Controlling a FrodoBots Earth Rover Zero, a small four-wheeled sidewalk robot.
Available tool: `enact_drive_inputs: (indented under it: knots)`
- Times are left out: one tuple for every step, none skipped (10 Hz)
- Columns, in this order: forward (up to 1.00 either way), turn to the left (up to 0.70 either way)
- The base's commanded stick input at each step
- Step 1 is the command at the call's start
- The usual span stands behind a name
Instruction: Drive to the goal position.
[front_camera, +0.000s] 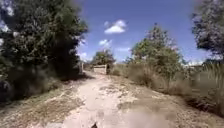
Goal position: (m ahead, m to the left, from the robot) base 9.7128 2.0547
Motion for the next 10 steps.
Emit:
enact_drive_inputs:
  knots:
    - [0.7, 0.0]
    - [0.7, 0.0]
    - [0.7, 0.0]
    - [0.7, 0.0]
    - [0.7, 0.0]
    - [0.7, 0.0]
    - [0.7, 0.0]
    - [0.7, 0.0]
    - [0.7, 0.0]
    - [0.7, 0.0]
